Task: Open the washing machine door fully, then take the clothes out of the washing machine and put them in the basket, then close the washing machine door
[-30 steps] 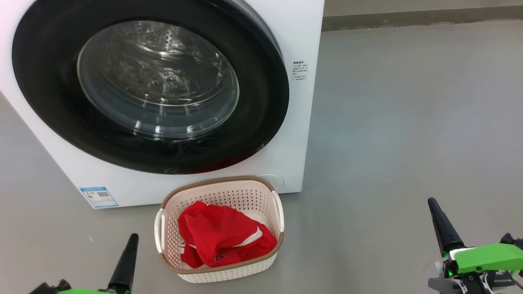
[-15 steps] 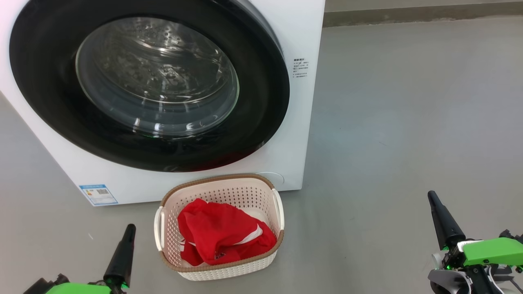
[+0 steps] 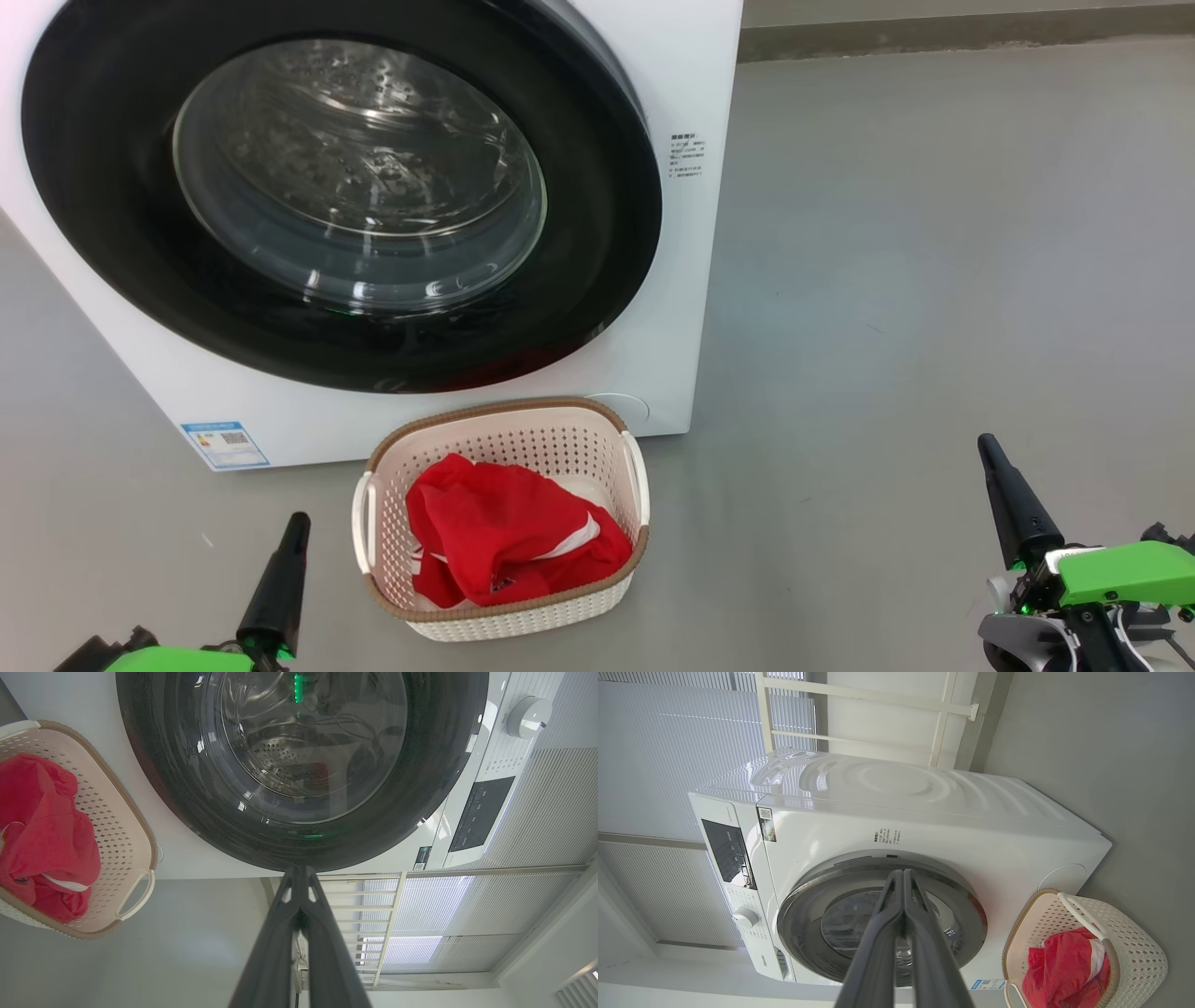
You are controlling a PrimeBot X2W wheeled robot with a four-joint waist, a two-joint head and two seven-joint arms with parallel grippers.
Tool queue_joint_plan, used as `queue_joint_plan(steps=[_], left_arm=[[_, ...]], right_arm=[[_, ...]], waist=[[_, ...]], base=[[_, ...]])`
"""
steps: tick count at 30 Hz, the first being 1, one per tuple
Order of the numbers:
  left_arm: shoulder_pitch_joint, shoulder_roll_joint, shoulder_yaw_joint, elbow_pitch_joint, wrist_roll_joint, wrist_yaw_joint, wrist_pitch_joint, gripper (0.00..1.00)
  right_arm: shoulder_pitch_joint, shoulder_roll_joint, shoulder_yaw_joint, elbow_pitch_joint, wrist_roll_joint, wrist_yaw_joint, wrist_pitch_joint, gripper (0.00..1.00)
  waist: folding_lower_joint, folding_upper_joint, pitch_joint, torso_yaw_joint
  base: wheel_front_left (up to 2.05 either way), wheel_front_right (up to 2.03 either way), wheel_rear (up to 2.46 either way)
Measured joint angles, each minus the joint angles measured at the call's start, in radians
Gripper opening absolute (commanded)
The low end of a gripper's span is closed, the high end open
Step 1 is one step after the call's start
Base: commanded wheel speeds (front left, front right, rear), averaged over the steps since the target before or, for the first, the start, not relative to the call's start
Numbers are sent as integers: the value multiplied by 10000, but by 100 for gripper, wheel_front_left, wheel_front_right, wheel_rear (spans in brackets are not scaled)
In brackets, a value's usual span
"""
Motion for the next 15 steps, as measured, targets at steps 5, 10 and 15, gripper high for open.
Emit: queue_joint_plan(steps=[5,10,15], left_arm=[[0,0,2,0,0,0,0,0],[0,0,2,0,0,0,0,0],[0,0,4,0,0,0,0,0]], right_arm=[[0,0,0,2,0,0,0,0],[0,0,-2,2,0,0,0,0],[0,0,-2,2,0,-2,0,0]], waist=[[0,0,0,0],[0,0,0,0],[0,0,0,0]], base=[[0,0,0],[0,0,0],[0,0,0]])
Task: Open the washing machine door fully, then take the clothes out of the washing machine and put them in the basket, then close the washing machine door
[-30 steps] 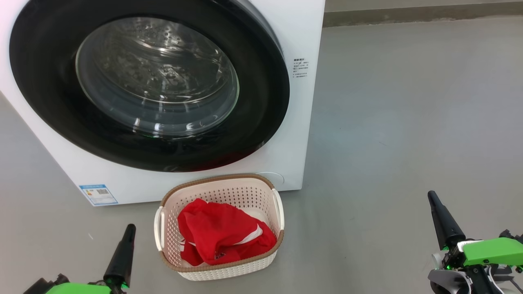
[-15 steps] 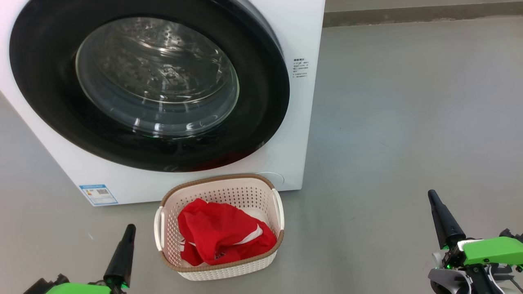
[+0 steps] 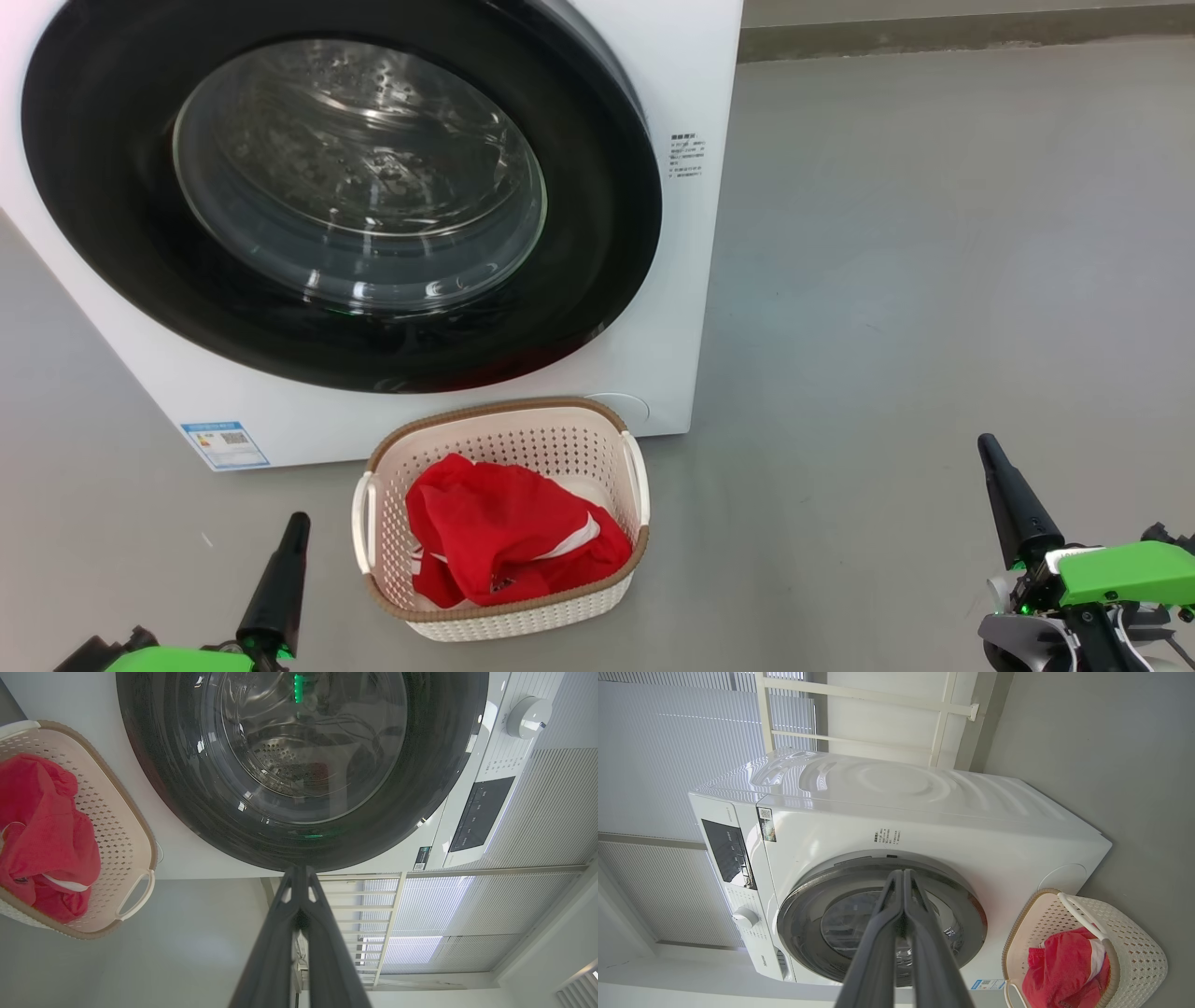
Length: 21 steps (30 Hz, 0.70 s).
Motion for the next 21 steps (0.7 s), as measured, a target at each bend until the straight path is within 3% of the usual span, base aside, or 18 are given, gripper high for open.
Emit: queue_joint_plan(steps=[21], left_arm=[[0,-2,0,2,0,0,0,0]], right_arm=[[0,0,-2,0,2,0,0,0]], waist=[[0,0,0,0]], base=[[0,0,0]])
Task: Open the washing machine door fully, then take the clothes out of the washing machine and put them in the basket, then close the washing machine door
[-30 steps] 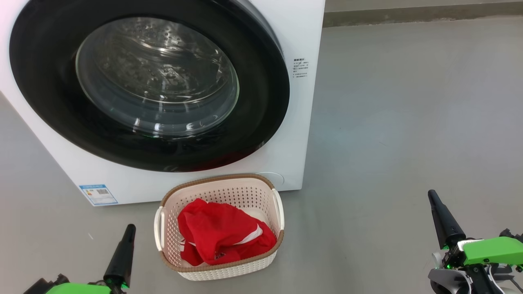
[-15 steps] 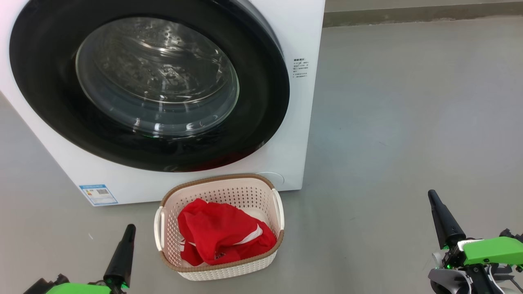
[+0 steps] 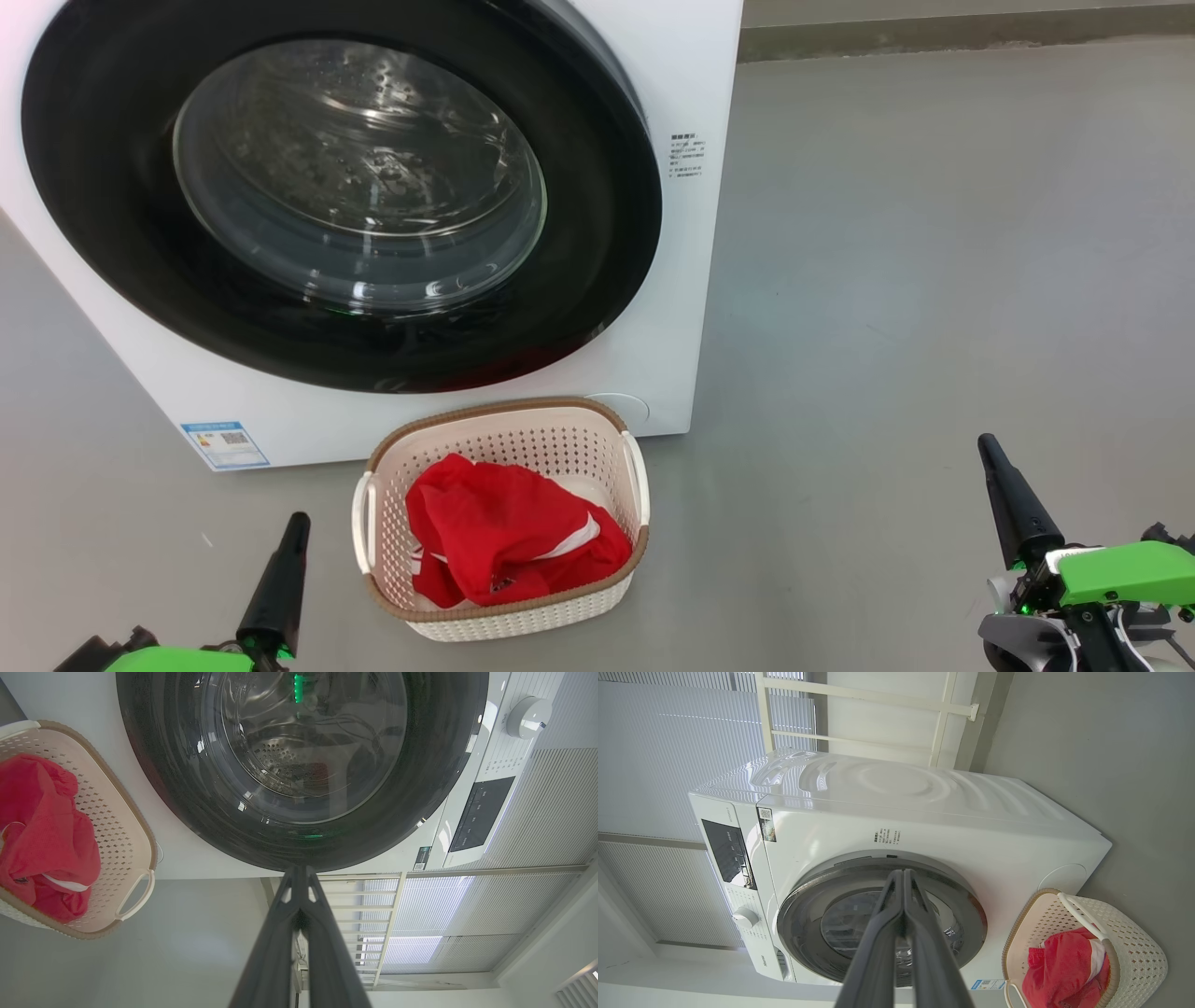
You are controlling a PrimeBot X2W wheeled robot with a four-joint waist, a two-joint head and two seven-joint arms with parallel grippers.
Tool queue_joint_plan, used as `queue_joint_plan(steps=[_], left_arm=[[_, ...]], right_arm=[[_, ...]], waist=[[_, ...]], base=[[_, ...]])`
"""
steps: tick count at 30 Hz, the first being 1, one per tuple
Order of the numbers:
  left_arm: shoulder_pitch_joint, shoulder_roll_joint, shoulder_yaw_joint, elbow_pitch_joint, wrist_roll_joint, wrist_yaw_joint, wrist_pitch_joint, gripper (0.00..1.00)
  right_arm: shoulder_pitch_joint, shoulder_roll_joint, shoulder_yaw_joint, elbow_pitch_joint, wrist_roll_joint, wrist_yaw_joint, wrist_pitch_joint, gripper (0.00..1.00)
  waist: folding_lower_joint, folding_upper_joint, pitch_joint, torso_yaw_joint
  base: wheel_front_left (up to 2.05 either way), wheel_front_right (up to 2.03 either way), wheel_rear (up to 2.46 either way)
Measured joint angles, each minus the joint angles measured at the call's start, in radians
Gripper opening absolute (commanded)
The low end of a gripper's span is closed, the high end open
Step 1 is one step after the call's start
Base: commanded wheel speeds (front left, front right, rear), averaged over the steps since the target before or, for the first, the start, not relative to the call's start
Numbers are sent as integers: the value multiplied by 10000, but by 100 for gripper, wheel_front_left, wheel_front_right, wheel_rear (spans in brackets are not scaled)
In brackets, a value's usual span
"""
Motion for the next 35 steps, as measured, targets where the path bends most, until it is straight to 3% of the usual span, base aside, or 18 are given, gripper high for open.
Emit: queue_joint_plan(steps=[35], left_arm=[[0,0,0,0,0,0,0,0]], right_arm=[[0,0,-2,0,-2,0,0,0]], waist=[[0,0,0,0]], base=[[0,0,0]])
